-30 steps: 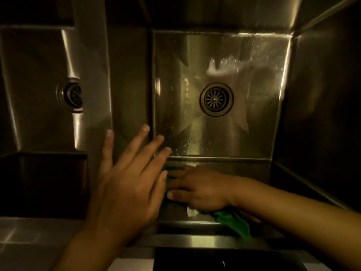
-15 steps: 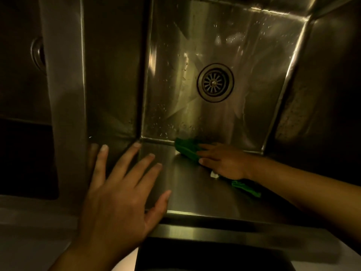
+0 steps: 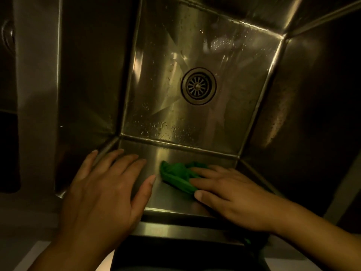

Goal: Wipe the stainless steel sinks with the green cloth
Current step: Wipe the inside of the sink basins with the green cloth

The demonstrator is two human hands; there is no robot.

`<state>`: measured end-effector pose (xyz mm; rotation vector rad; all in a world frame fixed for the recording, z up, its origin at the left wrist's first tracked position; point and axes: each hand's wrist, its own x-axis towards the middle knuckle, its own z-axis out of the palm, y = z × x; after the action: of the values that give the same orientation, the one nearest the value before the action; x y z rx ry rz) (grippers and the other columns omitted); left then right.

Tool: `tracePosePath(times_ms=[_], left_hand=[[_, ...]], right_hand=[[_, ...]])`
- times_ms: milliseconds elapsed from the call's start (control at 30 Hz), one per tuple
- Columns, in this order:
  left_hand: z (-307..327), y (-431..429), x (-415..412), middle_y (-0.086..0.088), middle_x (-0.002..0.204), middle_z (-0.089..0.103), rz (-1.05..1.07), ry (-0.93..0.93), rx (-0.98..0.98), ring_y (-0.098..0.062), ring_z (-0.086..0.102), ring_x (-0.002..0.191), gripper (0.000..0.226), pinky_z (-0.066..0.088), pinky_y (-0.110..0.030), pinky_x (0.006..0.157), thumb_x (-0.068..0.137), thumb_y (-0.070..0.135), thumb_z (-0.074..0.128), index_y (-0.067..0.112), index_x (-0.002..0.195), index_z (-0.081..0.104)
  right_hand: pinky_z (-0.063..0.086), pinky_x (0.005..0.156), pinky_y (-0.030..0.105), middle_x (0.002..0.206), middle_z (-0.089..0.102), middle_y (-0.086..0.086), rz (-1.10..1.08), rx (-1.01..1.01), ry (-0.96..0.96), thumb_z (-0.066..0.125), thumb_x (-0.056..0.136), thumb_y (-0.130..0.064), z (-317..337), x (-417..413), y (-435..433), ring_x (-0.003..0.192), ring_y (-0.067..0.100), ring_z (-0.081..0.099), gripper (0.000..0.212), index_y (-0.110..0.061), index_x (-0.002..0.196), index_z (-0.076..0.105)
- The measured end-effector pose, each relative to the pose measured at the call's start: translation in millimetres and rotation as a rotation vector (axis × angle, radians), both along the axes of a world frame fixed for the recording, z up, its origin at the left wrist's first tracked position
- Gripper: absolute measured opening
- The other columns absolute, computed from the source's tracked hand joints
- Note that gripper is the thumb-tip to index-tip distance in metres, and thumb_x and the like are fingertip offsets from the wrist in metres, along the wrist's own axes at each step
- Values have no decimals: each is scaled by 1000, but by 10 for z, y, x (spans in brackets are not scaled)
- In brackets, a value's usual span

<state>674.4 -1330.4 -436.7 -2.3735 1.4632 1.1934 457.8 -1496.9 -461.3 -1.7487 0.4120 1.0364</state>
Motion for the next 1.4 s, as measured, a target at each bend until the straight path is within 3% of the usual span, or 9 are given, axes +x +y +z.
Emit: tracePosePath(times_ms=[200,400,500,700,800,900,1133,1267,1400], left_hand=[[48,-74,-110,2,106,76,56,-28,36,-25,70,101,49,49,-46,92,99,50,35,24,108,76],[33,-95,-157,4,105,76,88,-48,33,-24,71,98,50,47,-39,81,98,52,35,25,109,76],[25,-87,-160,3,105,76,80,-42,44,-24,70,97,51,48,-39,80,98,53,34,26,110,75],[51,-152,-234,3,97,76,30,-16,59,-23,70,86,55,52,-40,75,99,57,31,26,106,76],[67,-299,-420,6,101,73,-42,68,121,-18,68,89,70,53,-38,78,97,67,13,31,112,71],[17,-463,-699,9,112,67,-165,137,183,-16,61,101,82,46,-37,84,90,75,-6,36,119,60],[-77,-765,-1222,-5,131,60,-342,345,221,-27,52,121,74,41,-48,101,96,78,16,27,130,57],[-135,-825,-1366,-9,136,58,-369,425,224,-30,51,125,82,39,-49,99,92,84,20,25,136,56],[-222,-857,-1505,-12,142,54,-356,487,225,-32,48,128,90,39,-51,100,88,88,22,25,145,50]], right_hand=[[29,119,40,163,34,-2,-6,56,-87,36,110,-35,-822,660,238,146,23,36,42,-29,150,47],[33,115,40,159,37,4,-6,13,22,34,110,-35,-1547,904,386,141,29,41,42,-27,149,49],[40,109,45,151,45,7,4,-49,84,36,109,-36,-1670,699,306,130,32,49,40,-28,143,53],[39,108,46,145,44,7,74,-171,296,39,107,-39,-1513,-162,-44,130,32,45,42,-27,145,51],[43,105,48,149,42,8,154,-251,452,45,104,-43,-1268,-566,-249,126,33,48,46,-27,148,48],[44,102,48,153,38,7,266,-316,440,48,100,-44,-972,-676,-303,125,36,47,51,-31,149,45],[32,106,53,153,39,8,757,-446,326,41,102,-37,-467,-585,-415,133,37,37,46,-25,145,50],[30,107,55,154,38,10,1075,-498,324,39,104,-42,-491,-599,-488,136,39,35,46,-23,143,53],[28,109,57,157,37,9,1220,-568,348,39,103,-45,-682,-509,-750,142,40,31,49,-22,143,54]])
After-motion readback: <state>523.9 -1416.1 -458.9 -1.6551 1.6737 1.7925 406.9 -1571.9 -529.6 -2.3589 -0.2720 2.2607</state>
